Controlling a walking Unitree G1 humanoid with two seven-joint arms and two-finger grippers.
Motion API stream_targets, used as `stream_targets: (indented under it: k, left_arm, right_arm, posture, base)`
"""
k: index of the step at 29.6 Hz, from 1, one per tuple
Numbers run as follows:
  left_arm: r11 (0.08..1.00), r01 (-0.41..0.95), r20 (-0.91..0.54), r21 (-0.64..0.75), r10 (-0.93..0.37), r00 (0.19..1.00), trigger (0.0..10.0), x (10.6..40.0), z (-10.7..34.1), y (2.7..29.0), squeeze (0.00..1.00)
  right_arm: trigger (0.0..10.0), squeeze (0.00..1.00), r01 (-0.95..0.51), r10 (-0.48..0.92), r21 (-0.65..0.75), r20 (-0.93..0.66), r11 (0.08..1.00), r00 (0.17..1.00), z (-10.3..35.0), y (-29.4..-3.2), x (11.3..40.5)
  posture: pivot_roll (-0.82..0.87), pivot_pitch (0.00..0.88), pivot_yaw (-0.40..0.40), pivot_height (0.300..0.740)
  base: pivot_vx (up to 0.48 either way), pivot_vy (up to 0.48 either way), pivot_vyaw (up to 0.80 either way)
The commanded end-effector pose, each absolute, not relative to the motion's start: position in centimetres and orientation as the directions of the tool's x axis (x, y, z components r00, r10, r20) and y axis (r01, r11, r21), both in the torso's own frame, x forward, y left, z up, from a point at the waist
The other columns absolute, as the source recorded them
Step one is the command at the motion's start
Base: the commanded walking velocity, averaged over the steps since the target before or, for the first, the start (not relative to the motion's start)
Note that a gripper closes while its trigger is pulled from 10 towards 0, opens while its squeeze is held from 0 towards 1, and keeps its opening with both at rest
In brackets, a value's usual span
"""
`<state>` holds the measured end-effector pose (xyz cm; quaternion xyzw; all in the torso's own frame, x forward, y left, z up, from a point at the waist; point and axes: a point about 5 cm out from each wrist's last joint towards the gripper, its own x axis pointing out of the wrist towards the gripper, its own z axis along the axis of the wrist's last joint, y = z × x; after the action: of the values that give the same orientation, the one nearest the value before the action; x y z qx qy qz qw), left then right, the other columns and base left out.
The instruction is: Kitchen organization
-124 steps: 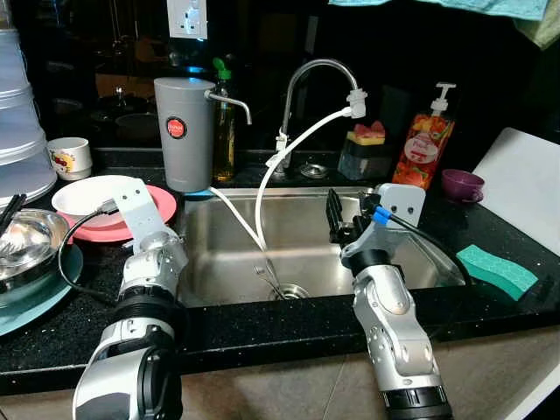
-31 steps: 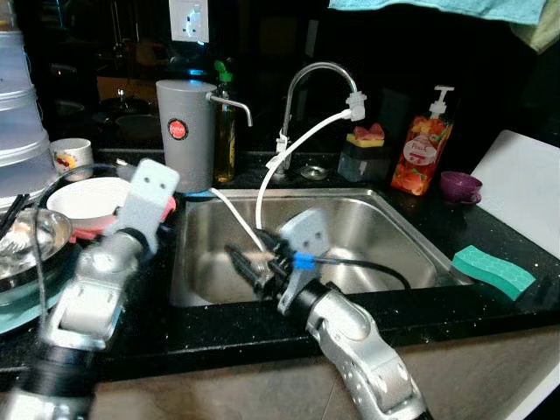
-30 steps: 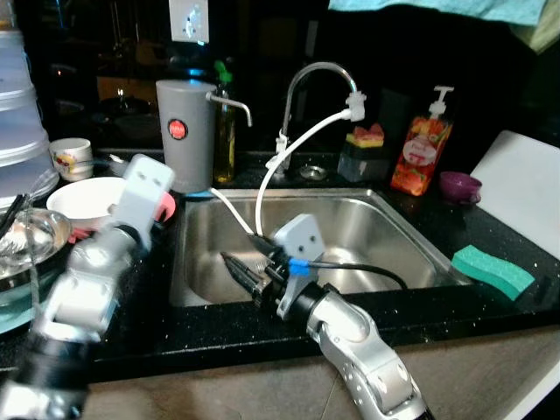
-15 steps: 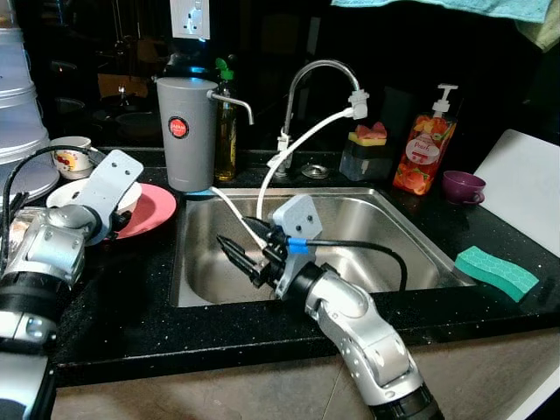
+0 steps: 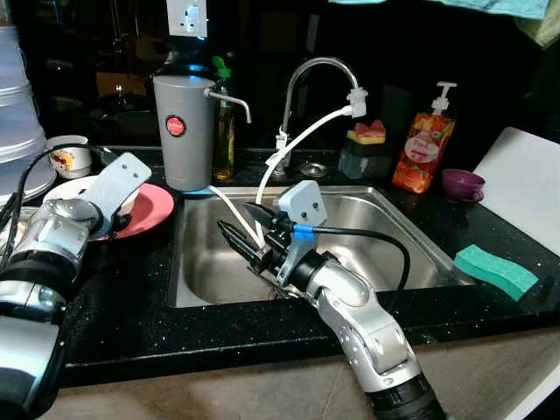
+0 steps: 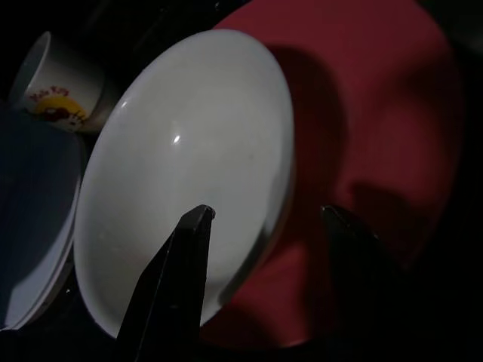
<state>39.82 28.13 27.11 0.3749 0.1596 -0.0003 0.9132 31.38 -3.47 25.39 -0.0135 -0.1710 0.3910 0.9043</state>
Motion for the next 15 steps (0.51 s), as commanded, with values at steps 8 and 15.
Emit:
stream_targets:
  k: [8, 15]
  left_arm:
    - [0.669, 0.139, -0.313, 0.73, 0.146, 0.939, 5.3, 40.2, 26.1, 28.0, 0.0]
    - [0.651, 0.16, -0.325, 0.742, 0.141, 0.935, 0.0, 40.3, 25.4, 27.6, 0.0]
  right_arm:
    - [10.0, 0.0, -0.67, 0.664, -0.122, 0.351, 0.732, 0.661, 26.1, -4.4, 31.2]
    - [10.0, 0.0, -0.667, 0.65, -0.097, 0.365, 0.738, 0.667, 26.1, -4.4, 30.7]
  posture:
    - [0.18, 0.048, -0.056, 0.74]
    - [0.17, 0.065, -0.051, 0.74]
  base:
    - [0.0, 0.0, 0.0]
    - [0.0, 0.0, 0.0]
